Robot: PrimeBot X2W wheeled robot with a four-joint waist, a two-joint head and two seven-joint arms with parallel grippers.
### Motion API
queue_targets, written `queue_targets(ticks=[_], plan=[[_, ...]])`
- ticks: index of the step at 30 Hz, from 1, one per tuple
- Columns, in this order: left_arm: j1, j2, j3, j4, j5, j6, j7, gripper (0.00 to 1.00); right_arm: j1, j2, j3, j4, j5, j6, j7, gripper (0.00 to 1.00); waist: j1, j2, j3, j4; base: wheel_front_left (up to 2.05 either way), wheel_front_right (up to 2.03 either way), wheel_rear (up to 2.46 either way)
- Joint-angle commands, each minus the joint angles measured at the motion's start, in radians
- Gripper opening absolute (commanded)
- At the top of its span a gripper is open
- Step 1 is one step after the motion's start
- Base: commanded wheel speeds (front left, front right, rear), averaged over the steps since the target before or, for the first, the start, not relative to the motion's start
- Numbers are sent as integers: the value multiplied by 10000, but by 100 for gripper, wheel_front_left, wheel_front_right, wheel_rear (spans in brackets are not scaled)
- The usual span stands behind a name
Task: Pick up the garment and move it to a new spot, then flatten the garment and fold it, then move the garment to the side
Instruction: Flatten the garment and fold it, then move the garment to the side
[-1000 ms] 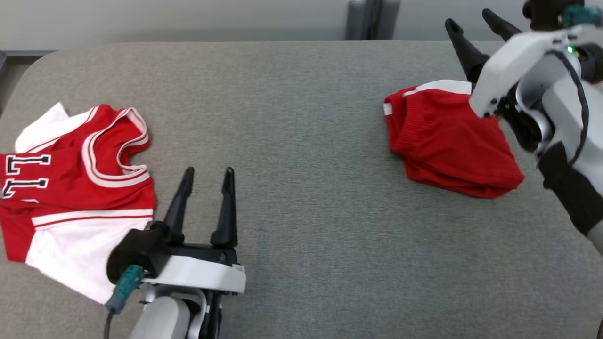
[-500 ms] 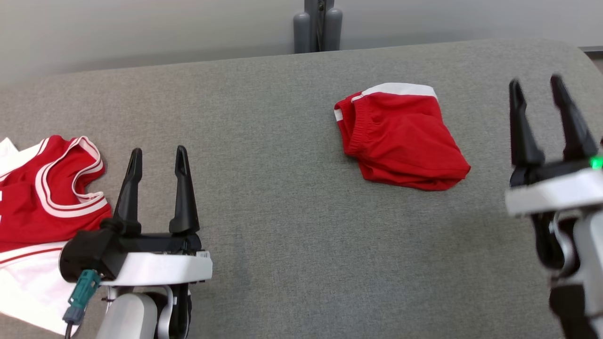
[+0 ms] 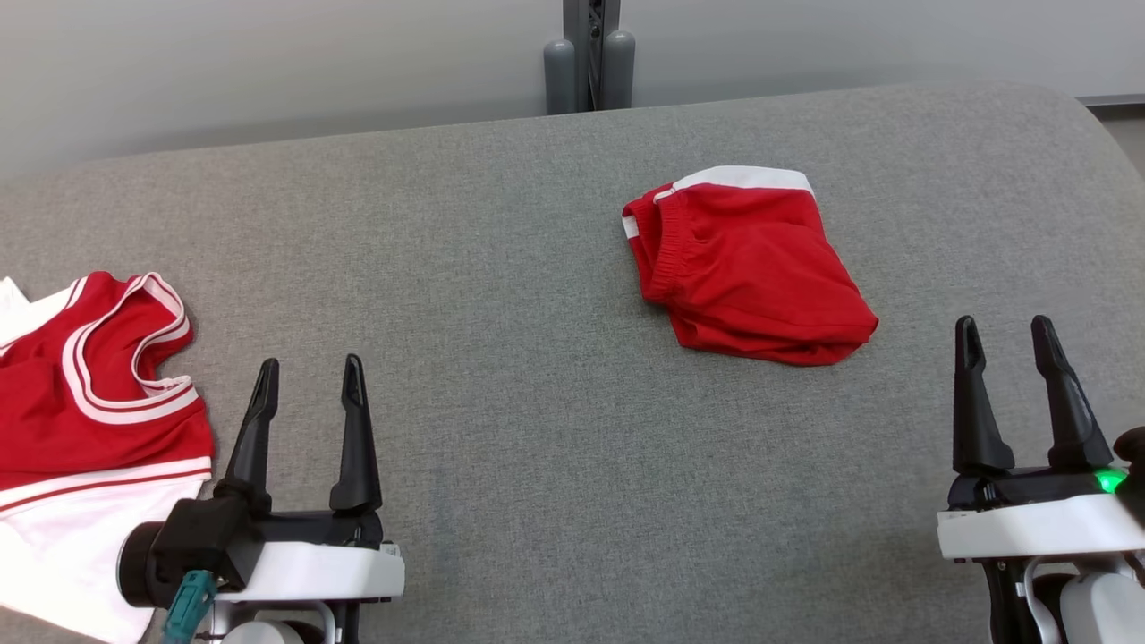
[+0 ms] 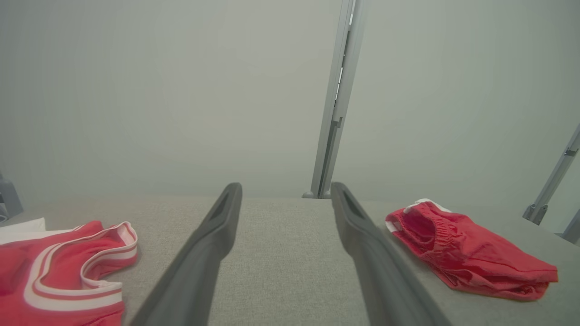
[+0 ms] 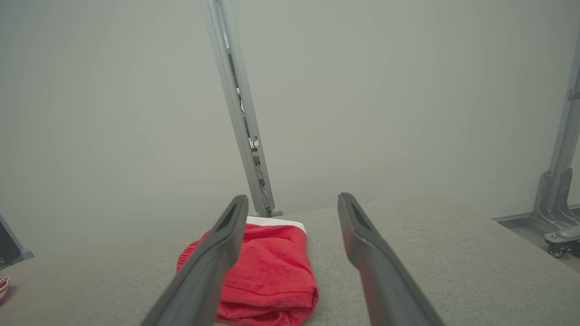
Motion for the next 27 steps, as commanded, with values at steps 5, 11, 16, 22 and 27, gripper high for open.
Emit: queue_targets(ticks=[5, 11, 16, 22, 27], plan=[[200, 41, 25, 7, 240, 217, -22, 100, 178, 40, 93, 105, -155, 5, -33, 100, 0, 0, -58, 92, 0, 0, 0], [327, 41, 63, 122, 324, 546, -22, 100, 141, 12, 268, 241, -235, 6, -32, 100, 0, 0, -119, 193, 0, 0, 0], [569, 44, 315, 127, -133, 1006, -22, 100, 93, -25, 438, 390, -28, 5, -34, 100, 0, 0, -172, 253, 0, 0, 0], [721, 38, 225, 223, 165, 907, -22, 100, 14, -111, 424, 520, 204, 5, -34, 100, 0, 0, -184, 419, 0, 0, 0], [596, 41, 54, 266, 192, 862, -22, 100, -212, -243, 424, 859, 470, 5, -34, 100, 0, 0, -89, 564, 0, 0, 0]])
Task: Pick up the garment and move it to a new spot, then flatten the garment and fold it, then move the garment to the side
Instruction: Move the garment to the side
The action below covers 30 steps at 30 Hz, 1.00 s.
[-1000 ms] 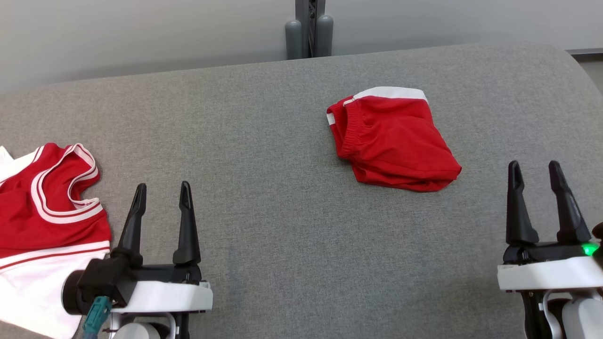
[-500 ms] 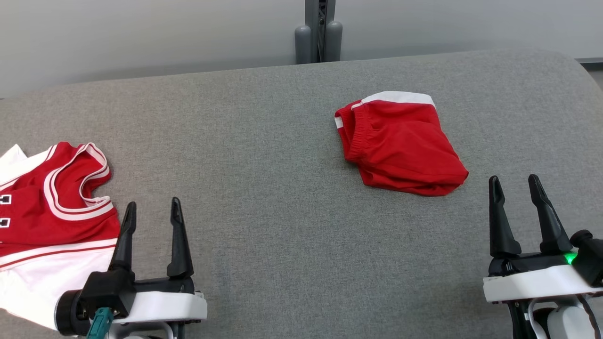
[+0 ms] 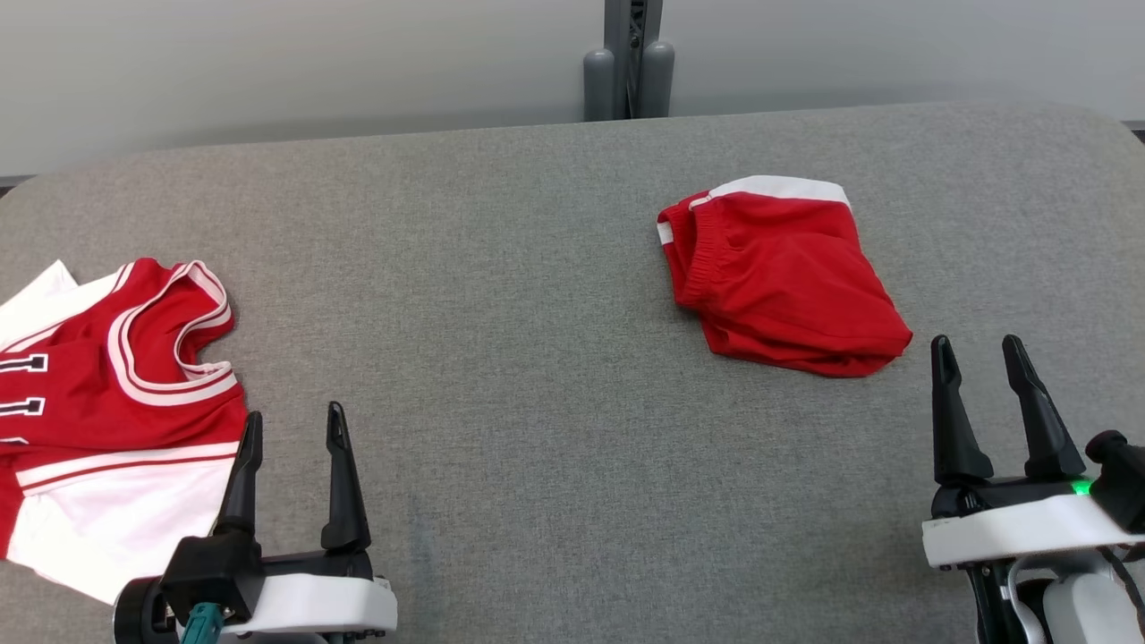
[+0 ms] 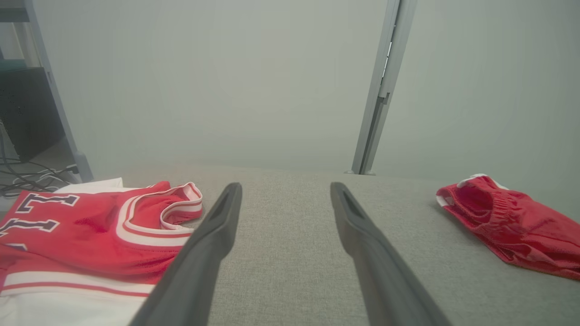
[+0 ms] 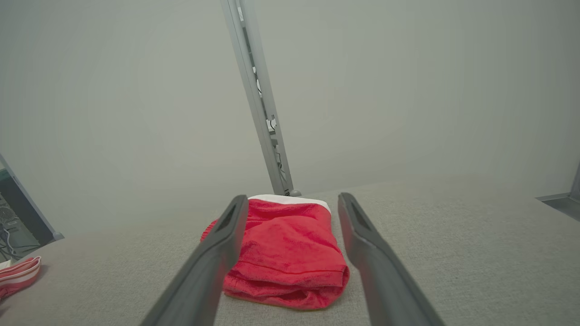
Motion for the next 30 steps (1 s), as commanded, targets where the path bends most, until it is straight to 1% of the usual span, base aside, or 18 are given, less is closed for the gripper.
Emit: queue_targets(ticks=[1, 2, 4, 6, 7, 9, 10, 12, 14, 17, 18, 21, 24, 30], plan=[[-163, 40, -53, 61, -11, -100, -22, 100, -245, -221, 52, 299, 216, 3, -35, 100, 0, -1, 92, 89, 0, 0, 0], [-163, 40, -53, 61, -11, -100, -22, 100, -245, -221, 52, 299, 216, 3, -35, 100, 0, -1, 92, 89, 0, 0, 0], [-271, 41, -120, 128, -4, -214, -22, 100, -534, -441, 97, 918, 624, 3, 105, 100, 0, -1, 230, 197, 0, 0, 0], [-363, 43, -172, 179, 2, -309, -22, 100, -1053, -602, -8, 1588, 1396, 4, 734, 100, 0, -1, 388, 333, 0, 0, 0], [-419, 38, -195, 193, 1, -361, -22, 100, -1372, -676, -90, 1816, 1951, 4, 1061, 100, 0, -1, 479, 401, 0, 0, 0], [-513, 46, -240, 222, 3, -436, -22, 100, -1835, -859, -206, 2388, 3211, 4, 2107, 100, 0, -1, 665, 555, 0, 0, 0], [-579, 40, -291, 240, 25, -481, -22, 100, -2147, -1149, -199, 2513, 3584, 3, 2498, 100, 0, -1, 759, 634, 0, 0, 0], [-717, 41, -352, 241, 57, -551, -22, 100, -2684, -1515, -117, 2885, 4460, 4, 3433, 100, 0, -1, 967, 796, 0, 0, 0], [-808, 43, -398, 259, 53, -566, -22, 100, -3182, -1957, 35, 3205, 5030, 4, 4203, 100, 0, -1, 1181, 957, 0, 0, 0], [-978, 38, -488, 285, 62, -635, -22, 100, -3850, -2621, 279, 3630, 5653, 4, 5081, 100, 0, -1, 1487, 1206, 0, 0, 0], [-1039, 38, -519, 295, 69, -651, -22, 100, -4049, -2748, 346, 3791, 5881, 4, 5364, 100, 0, -1, 1584, 1285, 0, 0, 0], [-1156, 40, -576, 256, 95, -695, -22, 100, -4642, -3239, 537, 4177, 6236, 4, 5855, 100, 0, -1, 1862, 1491, 0, 0, 0], [-1272, 40, -640, 244, 96, -714, -22, 100, -5133, -3576, 771, 4618, 6469, 4, 6180, 100, 0, -1, 2107, 1655, 0, 0, 0], [-1491, 41, -734, 207, 73, -727, -22, 100, -5961, -3943, 1232, 5397, 6805, 4, 6569, 100, 0, -1, 2508, 1898, 0, 0, 0]])
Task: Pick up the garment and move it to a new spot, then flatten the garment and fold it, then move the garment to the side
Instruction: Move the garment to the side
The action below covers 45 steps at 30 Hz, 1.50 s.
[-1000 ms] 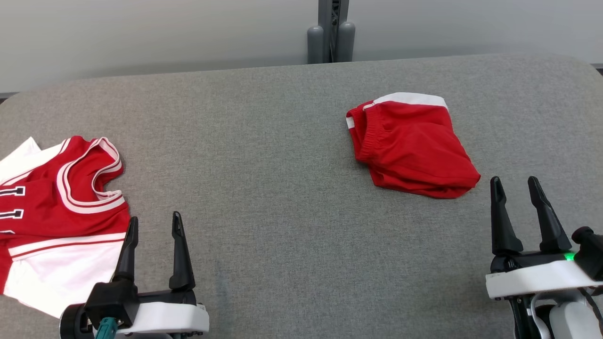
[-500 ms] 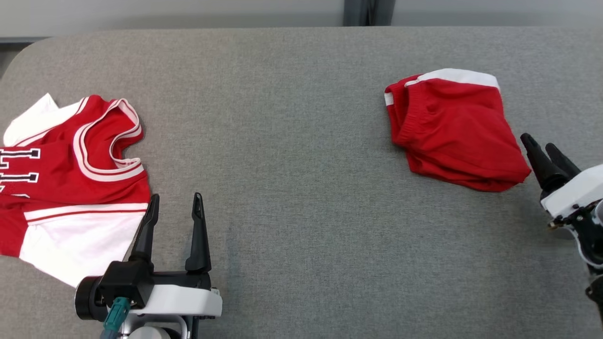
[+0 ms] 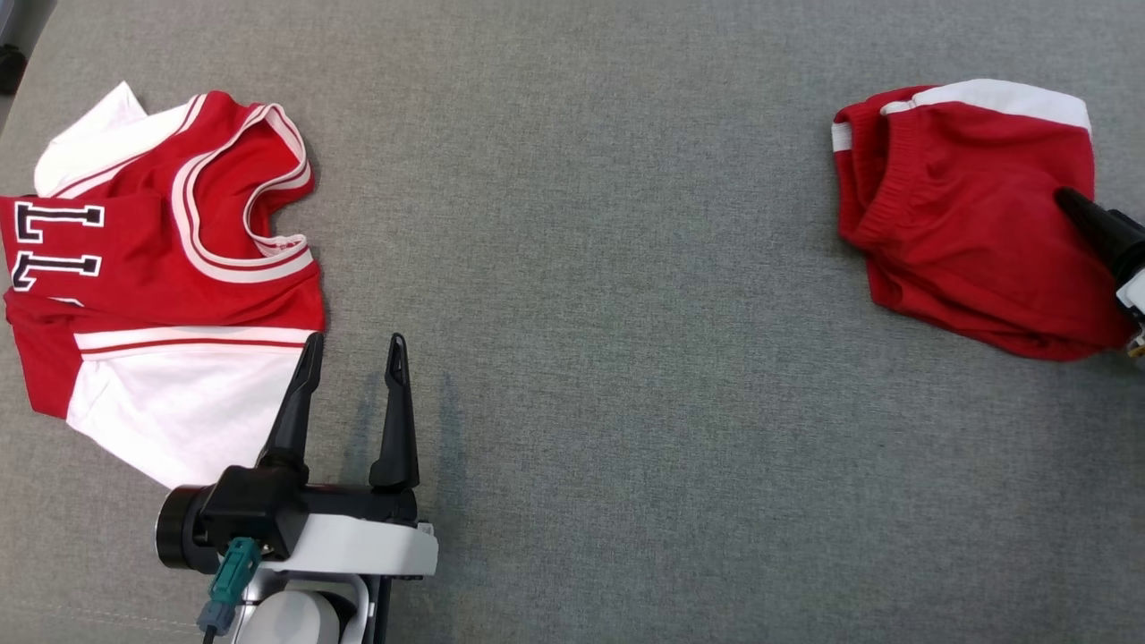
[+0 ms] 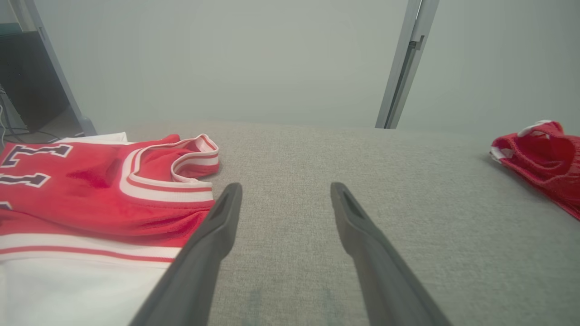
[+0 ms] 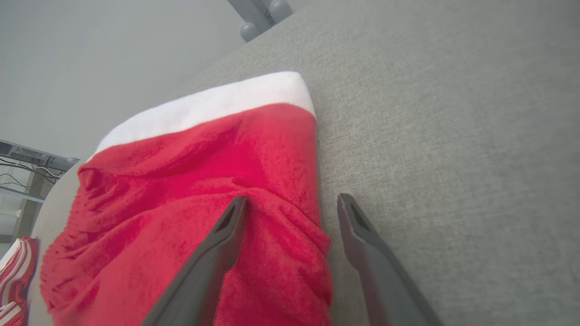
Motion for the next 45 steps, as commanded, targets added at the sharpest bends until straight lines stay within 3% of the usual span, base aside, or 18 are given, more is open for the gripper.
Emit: queue_targets(ticks=[1, 7, 8, 9, 10, 11, 17, 22, 32, 39, 45], plan=[[-209, 41, 4, -33, 7, 2, -22, 100, -171, -71, 52, 116, 134, 6, 37, 100, 0, 0, 134, 114, 0, 0, 0], [-364, 40, -84, -14, -9, 32, -22, 100, -638, -64, 593, 600, 417, 6, 181, 100, 0, 0, 343, 235, 0, 0, 0], [-371, 40, -87, -11, -8, 42, -22, 100, -680, -35, 731, 624, 463, 6, 202, 73, 0, 0, 365, 243, 0, 0, 0], [-377, 40, -95, -3, -8, 55, -22, 100, -719, -19, 860, 625, 504, 6, 222, 40, 0, 0, 386, 248, 0, 0, 0], [-380, 40, -98, 5, -12, 63, -22, 100, -755, -22, 990, 603, 533, 6, 195, 40, 0, 0, 403, 252, 0, 0, 0], [-383, 40, -105, 16, -13, 71, -22, 100, -786, -37, 1123, 582, 555, 6, 107, 0, 0, 0, 412, 254, 0, 0, 0], [-419, 40, -155, 68, -29, 97, -22, 100, -888, -296, 1699, 533, 686, 6, -139, 0, 0, 0, 401, 239, 0, 0, 0], [-400, 40, -158, 90, -49, 145, -22, 100, -966, -895, 2157, 572, 680, 5, -302, 0, 0, 0, 337, 162, 0, 0, 0], [-479, 40, -176, 61, -84, 172, -22, 100, -891, -3034, 3058, 1002, -73, 5, -601, 0, 0, 0, 424, -29, 0, 0, 0], [-522, 41, -179, 60, -126, 143, -22, 100, -757, -4456, 3376, 2021, -859, 5, -1116, 0, 0, 0, 527, -57, 0, 0, 0], [-514, 40, -92, 63, -7, 84, -22, 100, -1104, -4507, 3043, 3288, -1052, 3, -1691, 0, 0, 0, 603, -200, 0, 0, 0]])
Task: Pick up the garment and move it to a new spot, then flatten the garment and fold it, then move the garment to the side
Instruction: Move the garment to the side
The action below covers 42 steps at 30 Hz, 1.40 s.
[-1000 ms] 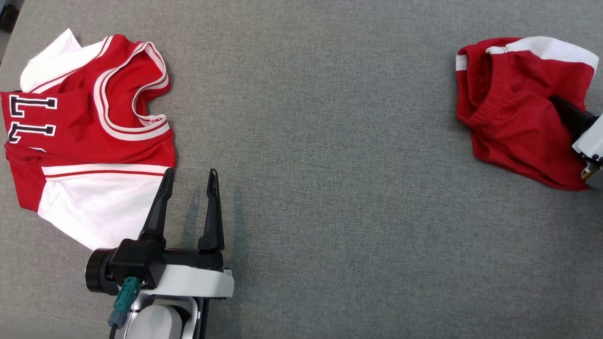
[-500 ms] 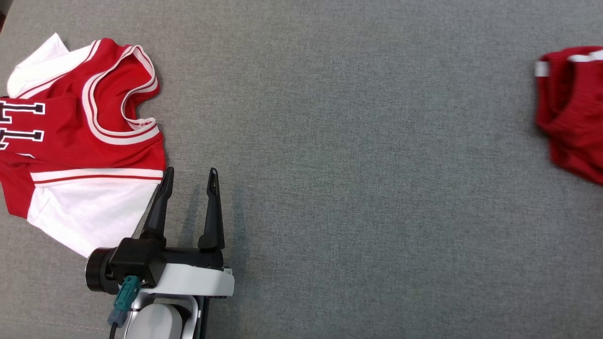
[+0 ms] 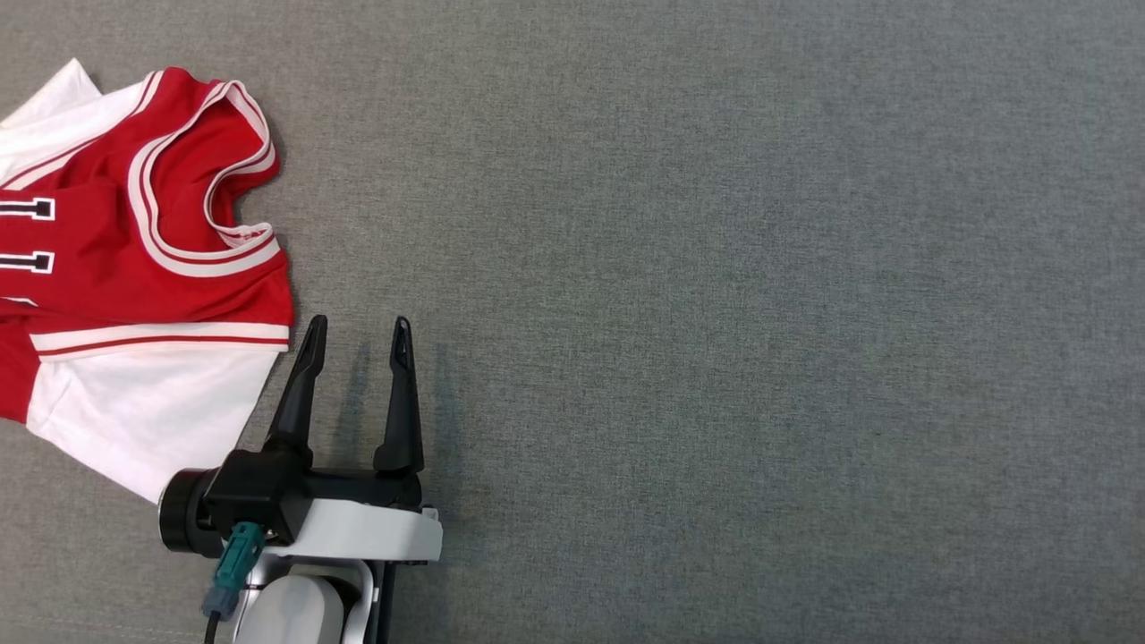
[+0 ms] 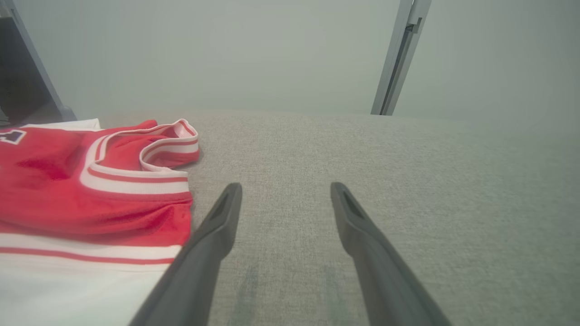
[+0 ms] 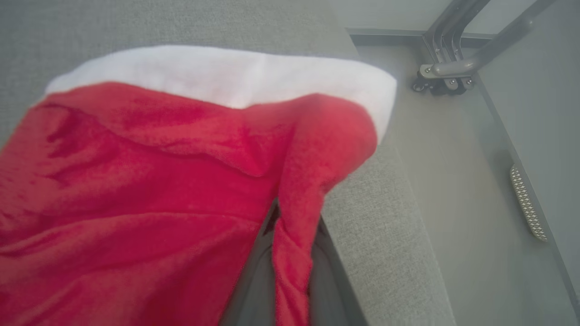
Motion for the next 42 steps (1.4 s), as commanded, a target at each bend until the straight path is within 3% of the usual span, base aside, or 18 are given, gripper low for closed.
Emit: queue_targets(ticks=[1, 9, 10, 11, 22, 26, 32, 37, 42], plan=[[-192, 38, 23, 9, 70, -38, -23, 100, -135, 30, -31, 273, -185, -1, -162, 0, 0, 0, 30, -56, 0, 0, 0], [-281, 39, -18, 38, 113, -101, -23, 100, -516, 272, 139, 1376, -777, -1, -659, 0, 0, 0, 91, -146, 0, 0, 0], [-272, 38, -20, 45, 123, -106, -23, 100, -564, 297, 137, 1491, -815, -1, -726, 42, 0, 0, 82, -144, 0, 0, 0], [-258, 38, -18, 57, 134, -114, -23, 100, -601, 374, 160, 1605, -854, -1, -733, 100, 0, 0, 67, -142, 0, 0, 0], [-38, 39, -44, 140, 45, -87, -23, 100, -1142, 511, 539, 2125, -1525, -1, -1277, 100, 0, 0, -436, -182, 0, 0, 0], [51, 40, -95, 153, -38, -42, -23, 100, -1459, 861, 479, 1832, -1476, 1, -1821, 100, 0, 0, -802, -249, 0, 0, 0], [231, 44, 121, 122, -91, -43, -23, 100, -1220, 1827, 649, -104, -686, 1, -2692, 100, 0, 0, -1537, -497, 0, 0, 0], [264, 40, 303, 74, -182, -59, -23, 100, -585, 2152, 1070, -1962, -303, -1, -3666, 100, 0, 0, -2223, -733, 0, 0, 0], [194, 40, 419, -136, -264, -48, -23, 100, 260, 2800, 705, -3235, 31, -1, -4722, 100, 0, 0, -2741, -882, 0, 0, 0]])
